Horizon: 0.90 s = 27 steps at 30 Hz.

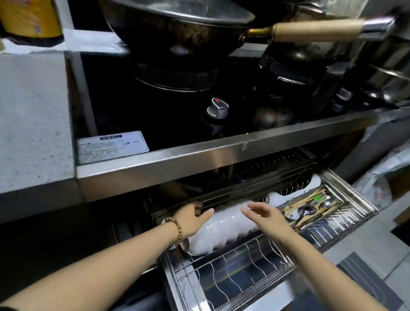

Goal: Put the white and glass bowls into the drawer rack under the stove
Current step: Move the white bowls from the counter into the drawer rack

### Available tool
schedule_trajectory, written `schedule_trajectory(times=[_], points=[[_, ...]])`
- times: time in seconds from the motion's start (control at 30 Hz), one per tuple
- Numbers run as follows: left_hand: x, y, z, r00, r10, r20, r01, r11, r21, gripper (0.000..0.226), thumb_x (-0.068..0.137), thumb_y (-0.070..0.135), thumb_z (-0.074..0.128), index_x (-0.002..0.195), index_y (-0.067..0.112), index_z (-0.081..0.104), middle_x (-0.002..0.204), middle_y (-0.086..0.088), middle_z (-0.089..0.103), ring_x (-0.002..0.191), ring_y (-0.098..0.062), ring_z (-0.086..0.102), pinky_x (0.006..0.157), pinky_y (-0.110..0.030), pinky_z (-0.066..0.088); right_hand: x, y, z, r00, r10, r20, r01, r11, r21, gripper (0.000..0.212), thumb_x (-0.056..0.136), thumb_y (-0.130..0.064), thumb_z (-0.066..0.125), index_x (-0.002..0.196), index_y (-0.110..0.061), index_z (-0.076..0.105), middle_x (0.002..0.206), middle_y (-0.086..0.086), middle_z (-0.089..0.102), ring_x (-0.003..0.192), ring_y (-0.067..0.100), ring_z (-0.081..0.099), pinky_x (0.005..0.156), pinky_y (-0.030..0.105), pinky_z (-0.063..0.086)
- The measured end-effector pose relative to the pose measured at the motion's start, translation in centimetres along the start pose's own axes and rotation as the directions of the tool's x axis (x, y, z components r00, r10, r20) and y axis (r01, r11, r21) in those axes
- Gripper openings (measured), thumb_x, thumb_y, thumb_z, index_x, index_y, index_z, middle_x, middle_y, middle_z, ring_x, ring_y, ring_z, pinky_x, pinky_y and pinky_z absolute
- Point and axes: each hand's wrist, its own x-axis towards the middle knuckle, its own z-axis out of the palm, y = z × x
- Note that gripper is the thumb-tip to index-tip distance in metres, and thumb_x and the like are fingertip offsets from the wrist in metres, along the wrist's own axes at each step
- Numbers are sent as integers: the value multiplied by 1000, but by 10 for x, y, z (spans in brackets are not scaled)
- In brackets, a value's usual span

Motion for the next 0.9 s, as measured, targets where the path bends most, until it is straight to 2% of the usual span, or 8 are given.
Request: schedule_trajectory(times=[0.07,0.17,0.33,0.5,0.6,0.7,0.8,0.9], points=[[-17,25,-5,997,83,9,-83,997,6,54,91,39,52,131,3,47,128,-11,57,117,-23,54,96,-26,42,-20,-18,-22,998,-50,-28,49,998,-32,46,83,-35,67,123,-14,58,122,3,59,111,15,55,92,26,42],[-44,67,-17,970,243,13,-243,968,62,55,92,43,49,133,8,45,129,-7,56,116,-17,53,93,-21,39,-49,-49,-50,983,-169,-78,162,983,-93,55,83,-42,64,132,-21,51,132,-1,53,120,14,49,98,26,37],[-98,134,-58,857,511,-74,-504,858,97,49,92,43,48,130,13,49,130,1,55,112,-5,50,88,-10,33,-90,-115,-74,909,-395,-136,360,906,-224,59,82,-47,62,135,-26,47,142,-3,47,133,11,39,113,35,30],[-155,171,-131,733,655,-183,-643,755,126,49,91,45,49,131,18,48,130,0,57,117,-13,54,103,-29,41,-122,-187,-64,805,-580,-122,539,803,-255,57,83,-44,63,135,-26,48,143,-8,45,128,-1,37,104,19,26],[-183,172,-185,646,709,-283,-679,703,212,46,90,45,49,130,20,49,129,3,57,118,-9,52,104,-29,40,-133,-226,-44,754,-653,-63,623,743,-245,58,84,-43,63,137,-26,46,145,-9,42,126,-3,36,107,21,29],[-208,161,-236,561,733,-384,-669,675,311,43,91,42,50,128,20,50,127,6,57,121,-7,50,102,-23,37,-140,-262,-15,705,-709,3,694,689,-209,59,84,-43,62,138,-28,44,146,-12,39,119,-10,39,98,10,33],[-230,145,-281,497,743,-448,-596,668,446,45,91,41,50,130,18,49,131,5,55,124,-8,47,100,-20,34,-144,-294,20,666,-742,72,738,644,-200,61,83,-47,62,138,-29,43,138,-15,42,120,-5,35,101,21,34],[-247,126,-319,468,722,-509,-498,691,523,47,90,41,52,130,16,49,133,1,54,124,-12,48,101,-23,35,-146,-322,56,606,-784,132,792,580,-194,61,84,-46,62,138,-25,43,141,-12,44,128,1,38,100,18,29]])
